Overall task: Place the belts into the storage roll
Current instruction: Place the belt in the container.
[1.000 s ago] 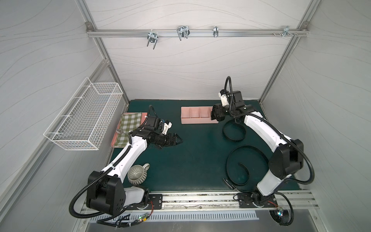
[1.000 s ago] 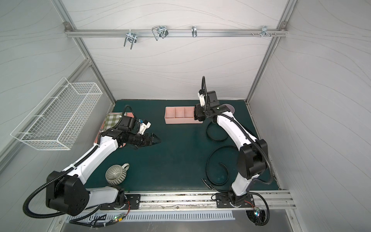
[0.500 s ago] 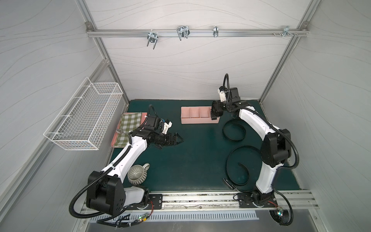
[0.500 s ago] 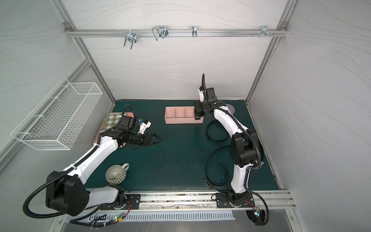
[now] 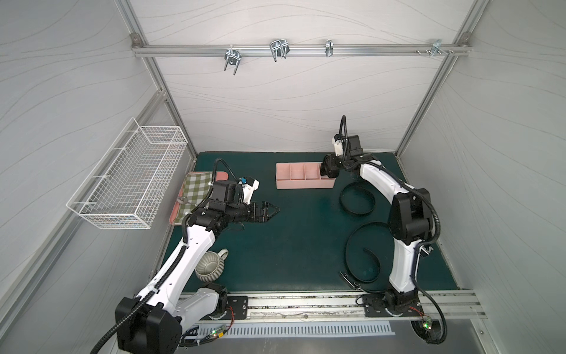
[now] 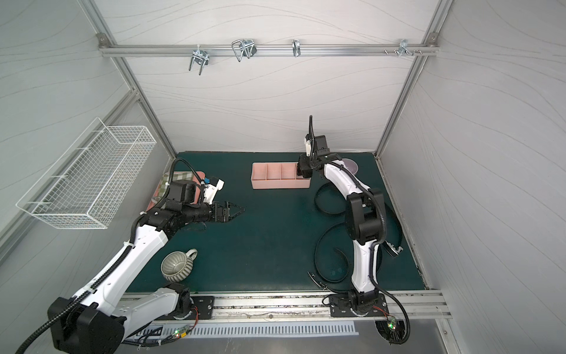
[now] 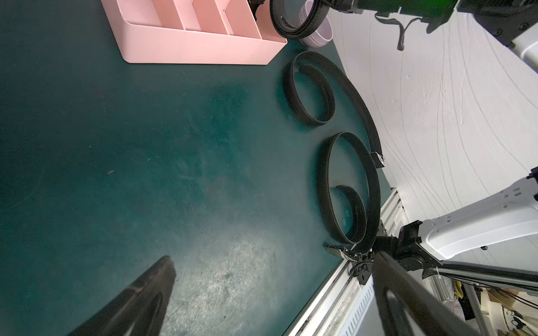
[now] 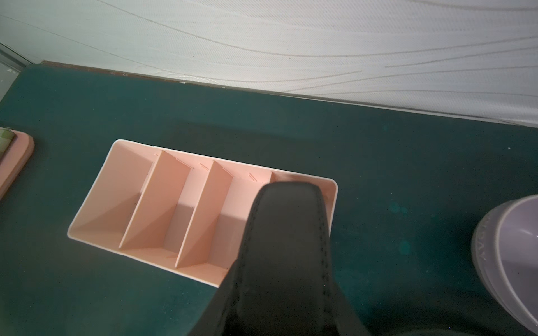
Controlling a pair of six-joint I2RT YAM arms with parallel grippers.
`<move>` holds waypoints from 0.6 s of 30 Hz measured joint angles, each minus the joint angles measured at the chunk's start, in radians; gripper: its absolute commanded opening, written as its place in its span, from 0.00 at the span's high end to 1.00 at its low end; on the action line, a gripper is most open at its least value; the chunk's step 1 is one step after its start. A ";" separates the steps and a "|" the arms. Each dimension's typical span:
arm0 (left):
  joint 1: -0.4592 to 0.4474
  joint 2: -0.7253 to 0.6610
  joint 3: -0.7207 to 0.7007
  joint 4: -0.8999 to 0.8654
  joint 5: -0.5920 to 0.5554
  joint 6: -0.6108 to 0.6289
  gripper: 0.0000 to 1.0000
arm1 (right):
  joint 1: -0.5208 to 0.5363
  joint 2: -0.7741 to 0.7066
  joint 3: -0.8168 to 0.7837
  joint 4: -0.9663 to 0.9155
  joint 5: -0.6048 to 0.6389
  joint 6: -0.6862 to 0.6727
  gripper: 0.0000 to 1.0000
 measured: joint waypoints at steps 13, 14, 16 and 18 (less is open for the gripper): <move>-0.024 -0.028 -0.020 0.058 -0.096 -0.023 0.01 | 0.011 0.040 -0.115 0.202 0.029 0.032 0.98; -0.026 -0.029 -0.020 0.064 -0.104 -0.024 0.01 | 0.013 0.040 -0.140 0.234 0.043 0.032 0.98; -0.028 -0.030 -0.020 0.074 -0.114 -0.029 0.01 | 0.022 0.039 -0.184 0.284 0.070 0.032 0.97; -0.028 -0.030 -0.020 0.082 -0.126 -0.031 0.01 | 0.033 0.038 -0.220 0.333 0.097 0.031 0.97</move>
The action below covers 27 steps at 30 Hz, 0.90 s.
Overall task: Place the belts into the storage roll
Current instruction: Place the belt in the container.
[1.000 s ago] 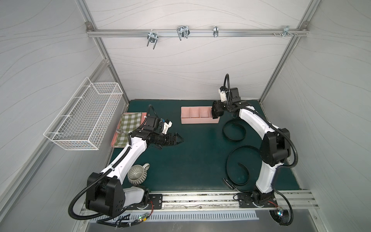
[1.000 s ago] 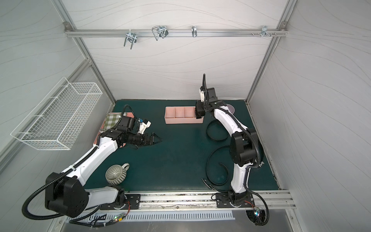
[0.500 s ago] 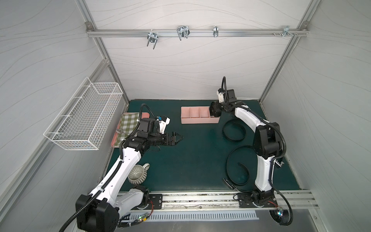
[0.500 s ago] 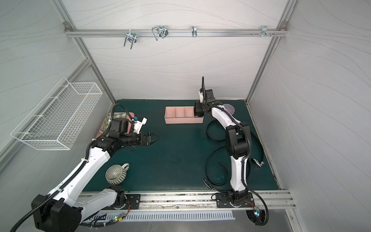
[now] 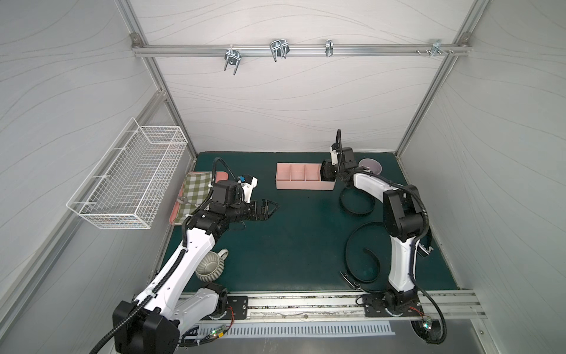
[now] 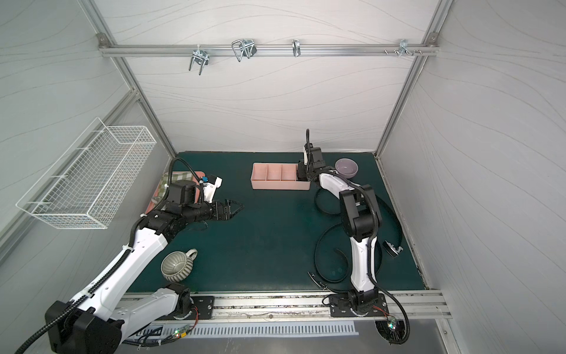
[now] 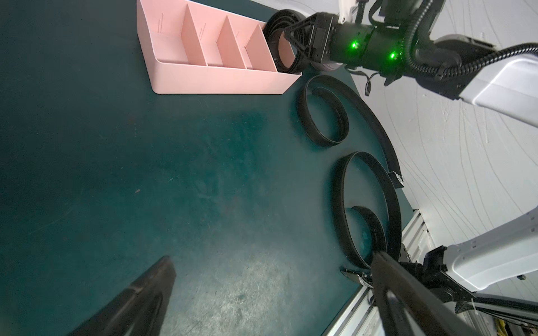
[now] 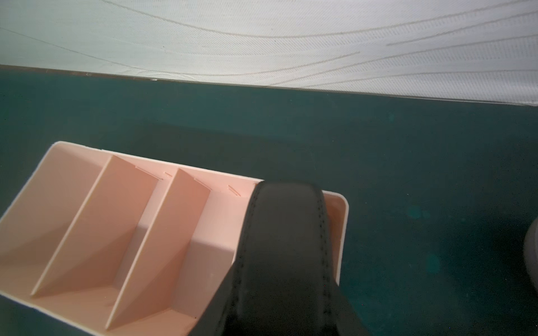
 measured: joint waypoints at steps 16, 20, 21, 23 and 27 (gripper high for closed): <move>-0.007 -0.001 -0.009 0.017 -0.030 -0.007 0.01 | 0.036 -0.029 -0.163 0.256 0.109 0.085 0.94; -0.008 -0.002 -0.009 0.018 -0.033 -0.007 0.01 | 0.037 -0.029 -0.172 0.272 0.109 0.105 0.79; -0.008 -0.002 -0.009 0.018 -0.034 -0.007 0.01 | 0.037 -0.029 -0.172 0.272 0.109 0.107 0.74; -0.009 -0.002 -0.009 0.017 -0.038 -0.007 0.01 | 0.037 -0.029 -0.172 0.270 0.109 0.111 0.54; -0.009 -0.002 -0.009 0.014 -0.041 -0.007 0.01 | 0.040 -0.044 -0.195 0.234 0.103 0.120 0.35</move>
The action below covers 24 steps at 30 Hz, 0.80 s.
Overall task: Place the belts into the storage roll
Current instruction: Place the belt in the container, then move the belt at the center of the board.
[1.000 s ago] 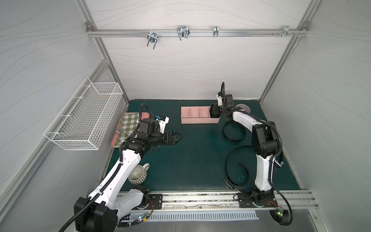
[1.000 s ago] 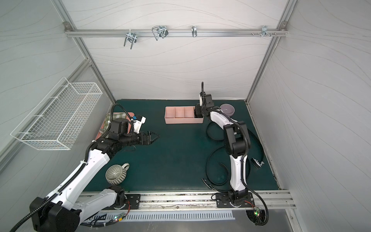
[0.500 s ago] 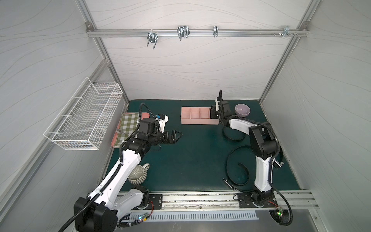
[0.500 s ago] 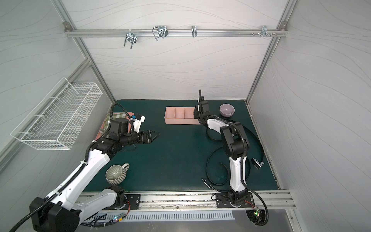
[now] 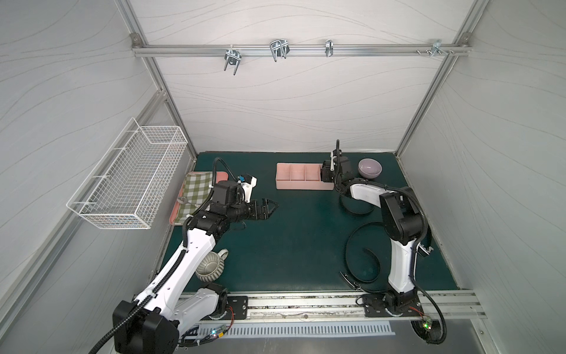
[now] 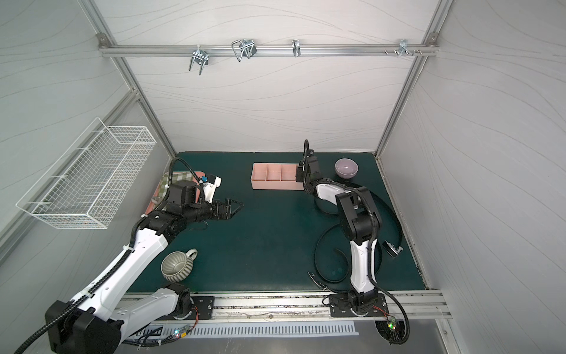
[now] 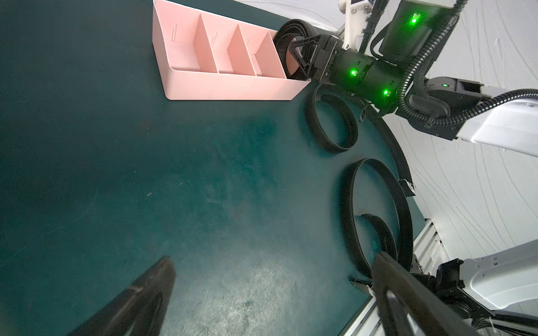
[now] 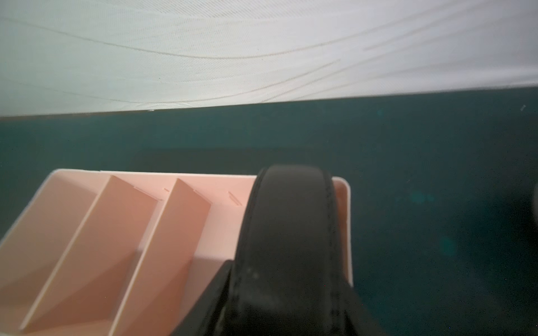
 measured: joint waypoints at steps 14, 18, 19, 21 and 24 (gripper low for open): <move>0.000 -0.014 0.000 -0.026 -0.047 0.000 0.01 | 0.007 -0.335 -0.094 -0.175 -0.130 -0.031 0.01; -0.003 -0.014 0.000 -0.024 -0.085 -0.024 0.01 | 0.005 -0.499 -0.125 -0.259 -0.152 -0.037 0.01; -0.004 -0.014 0.000 -0.023 -0.098 -0.031 0.01 | 0.003 -0.554 -0.147 -0.292 -0.144 -0.028 0.01; -0.011 -0.014 0.000 -0.016 -0.124 -0.046 0.01 | -0.002 -0.665 -0.193 -0.375 -0.130 0.002 0.01; -0.051 -0.011 0.001 -0.003 -0.160 -0.068 0.01 | -0.050 -0.799 -0.216 -0.563 -0.144 0.066 0.01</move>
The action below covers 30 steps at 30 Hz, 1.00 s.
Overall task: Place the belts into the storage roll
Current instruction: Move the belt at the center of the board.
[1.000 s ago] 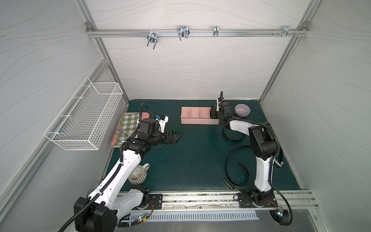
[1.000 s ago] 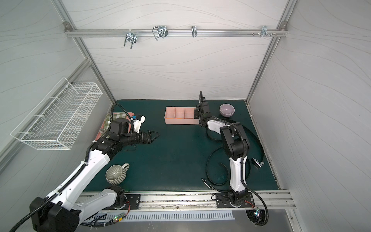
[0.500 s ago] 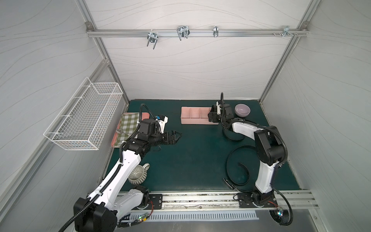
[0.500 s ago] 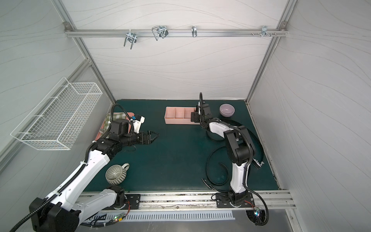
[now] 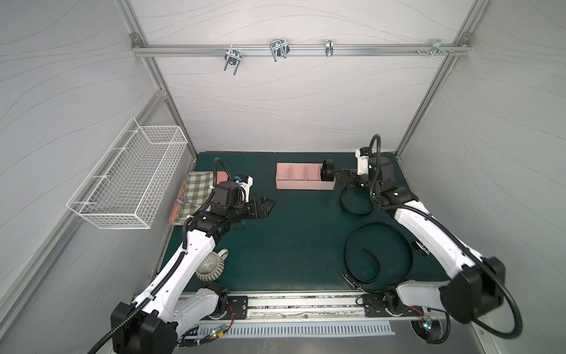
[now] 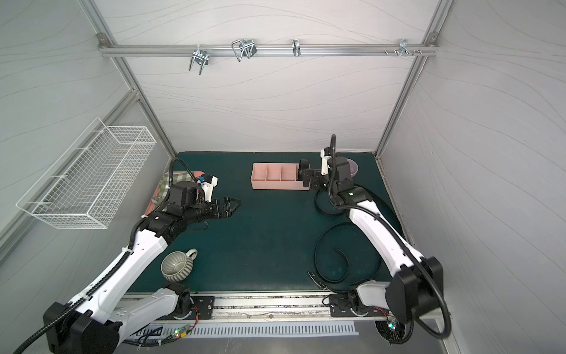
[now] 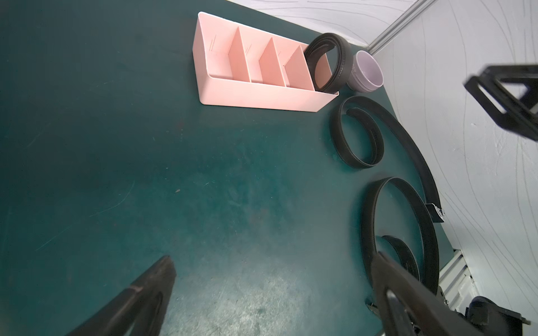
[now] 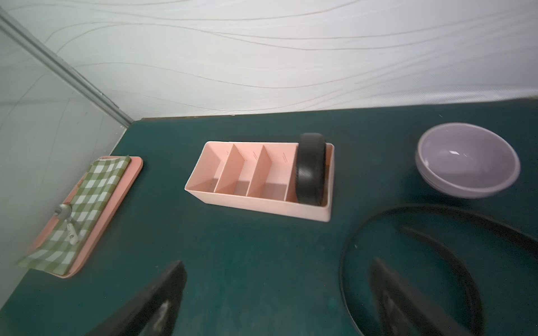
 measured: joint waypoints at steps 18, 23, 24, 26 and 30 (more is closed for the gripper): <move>-0.253 0.334 0.101 -0.096 -0.113 -0.148 0.01 | -0.106 -0.067 -0.164 -0.743 -0.243 0.108 0.06; -0.253 0.324 0.085 -0.132 -0.133 -0.153 0.01 | -0.089 0.108 -0.169 -0.685 -0.294 0.142 0.09; -0.253 0.318 0.080 -0.140 -0.139 -0.153 0.01 | -0.083 0.146 -0.163 -0.670 -0.295 0.148 0.09; -0.253 0.296 0.068 -0.159 -0.154 -0.152 0.01 | -0.071 0.229 -0.142 -0.637 -0.292 0.159 0.11; -0.253 0.247 0.050 -0.185 -0.171 -0.140 0.01 | -0.053 0.372 -0.089 -0.588 -0.268 0.171 0.20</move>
